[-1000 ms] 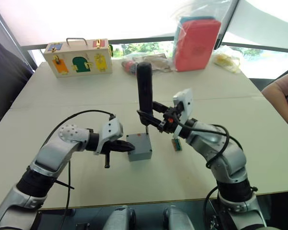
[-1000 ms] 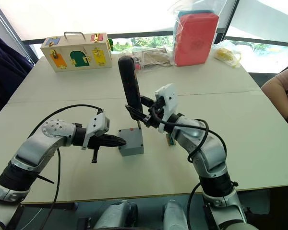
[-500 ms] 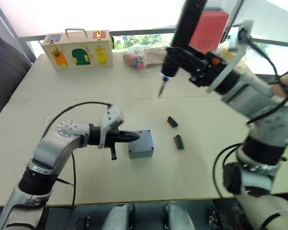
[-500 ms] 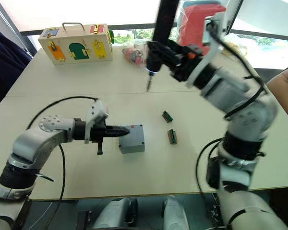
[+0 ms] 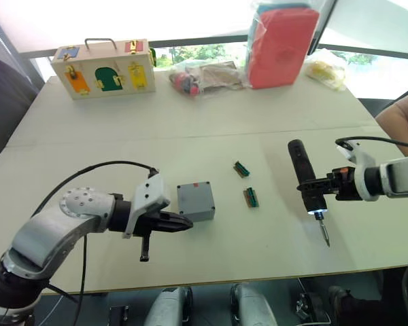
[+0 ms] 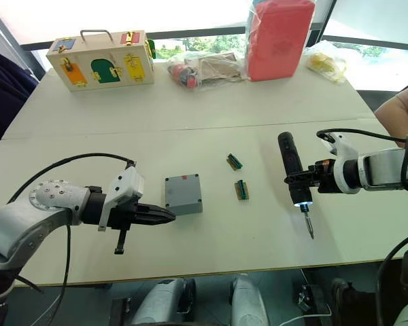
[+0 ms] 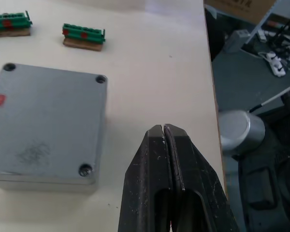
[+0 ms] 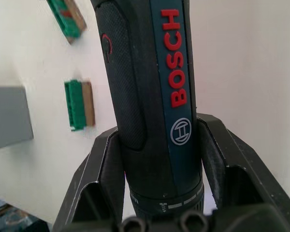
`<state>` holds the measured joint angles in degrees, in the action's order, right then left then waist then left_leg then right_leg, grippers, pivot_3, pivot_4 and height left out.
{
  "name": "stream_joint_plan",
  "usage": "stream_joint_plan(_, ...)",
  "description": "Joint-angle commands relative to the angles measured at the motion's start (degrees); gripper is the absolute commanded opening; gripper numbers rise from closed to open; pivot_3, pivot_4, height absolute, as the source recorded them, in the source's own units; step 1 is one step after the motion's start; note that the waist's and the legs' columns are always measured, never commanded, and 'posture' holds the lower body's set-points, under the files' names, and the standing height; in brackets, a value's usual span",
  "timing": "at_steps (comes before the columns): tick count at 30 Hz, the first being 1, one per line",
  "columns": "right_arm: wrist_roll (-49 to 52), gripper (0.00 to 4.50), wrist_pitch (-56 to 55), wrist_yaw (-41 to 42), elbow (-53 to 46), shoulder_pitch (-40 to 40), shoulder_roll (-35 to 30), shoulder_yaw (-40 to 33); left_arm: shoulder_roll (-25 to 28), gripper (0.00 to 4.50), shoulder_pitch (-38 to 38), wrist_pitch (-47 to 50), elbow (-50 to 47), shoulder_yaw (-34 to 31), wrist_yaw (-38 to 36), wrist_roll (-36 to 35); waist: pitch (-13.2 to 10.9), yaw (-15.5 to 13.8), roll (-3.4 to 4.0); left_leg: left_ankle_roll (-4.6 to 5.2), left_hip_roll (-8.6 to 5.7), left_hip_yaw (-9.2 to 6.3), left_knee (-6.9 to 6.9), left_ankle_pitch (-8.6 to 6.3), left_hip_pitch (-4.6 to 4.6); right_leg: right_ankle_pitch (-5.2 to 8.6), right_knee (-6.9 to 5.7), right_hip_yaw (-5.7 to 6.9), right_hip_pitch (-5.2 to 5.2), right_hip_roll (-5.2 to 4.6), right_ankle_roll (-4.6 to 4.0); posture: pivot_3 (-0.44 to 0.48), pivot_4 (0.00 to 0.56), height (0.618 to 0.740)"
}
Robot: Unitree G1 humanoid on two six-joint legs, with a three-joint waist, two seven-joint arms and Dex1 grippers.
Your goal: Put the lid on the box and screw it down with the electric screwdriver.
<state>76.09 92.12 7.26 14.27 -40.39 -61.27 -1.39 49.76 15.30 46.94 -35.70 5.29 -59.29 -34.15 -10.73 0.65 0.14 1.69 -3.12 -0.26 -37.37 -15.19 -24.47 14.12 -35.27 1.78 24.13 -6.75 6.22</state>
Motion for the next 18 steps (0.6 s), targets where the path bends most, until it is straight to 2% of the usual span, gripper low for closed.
stream_joint_plan(1,-1.66,1.96,0.38,-1.43,4.10,-3.71,1.08,1.15,0.85,0.00,-1.20,-1.61,-1.36,-1.29,1.38,0.87,-0.04,-0.12,-0.02,0.02,0.00,0.01,-0.05,0.04,-0.01,-0.03,0.00,-0.01,-0.01,-0.01,-0.05,0.000,0.150,0.740)
stream_joint_plan(4,-6.31,1.96,0.38,-2.58,8.24,-6.30,3.72,1.59,0.59,0.00,-2.00,-1.41,-1.57,-2.16,2.82,0.60,-0.06,-0.12,-0.02,0.06,-0.02,0.03,-0.24,0.10,-0.07,-0.12,0.03,0.00,-0.06,-0.01,-0.08,0.000,0.150,0.740)
stream_joint_plan(9,-12.85,1.96,0.38,-2.30,8.27,-7.11,6.38,2.03,-0.94,0.00,-3.41,-0.73,-1.95,-2.75,5.89,-0.41,-0.05,-0.22,-0.05,0.14,-0.06,0.03,-0.32,0.05,-0.13,-0.28,0.04,0.04,-0.09,0.03,0.21,0.000,0.150,0.740)
stream_joint_plan(10,-14.27,2.78,0.38,-1.90,7.80,-6.98,6.83,1.90,-1.69,0.00,-3.64,-0.38,-1.86,-3.29,6.88,-0.96,-0.05,-0.20,-0.05,0.15,-0.06,0.03,-0.32,0.04,-0.13,-0.29,0.04,0.04,-0.10,0.03,0.22,0.000,0.150,0.740)
stream_joint_plan(11,-15.06,2.98,0.38,-1.48,7.52,-6.83,7.11,1.75,-2.57,0.00,-3.67,0.21,-1.65,-4.11,8.01,-1.66,-0.04,-0.20,-0.08,0.15,-0.06,0.03,-0.34,0.04,-0.13,-0.30,0.04,0.05,-0.11,0.03,0.23,0.000,0.150,0.740)
stream_joint_plan(15,-18.50,4.41,0.36,0.51,4.70,-5.97,7.71,0.39,-4.59,0.00,-3.02,3.44,-0.61,-6.92,13.16,-2.81,-0.04,-0.29,-0.10,0.20,-0.06,-0.02,-0.60,0.01,-0.04,-0.36,0.05,0.08,-0.36,0.05,0.34,0.000,0.150,0.740)
stream_joint_plan(18,-20.12,4.47,-5.16,3.96,0.43,-6.81,7.79,-2.87,-9.53,0.00,1.06,8.24,3.18,-14.11,20.98,-7.22,-0.04,-1.13,-0.09,0.25,-0.10,-0.06,-0.68,-0.01,0.04,-0.37,0.07,0.10,-0.48,0.06,0.35,0.000,0.150,0.740)
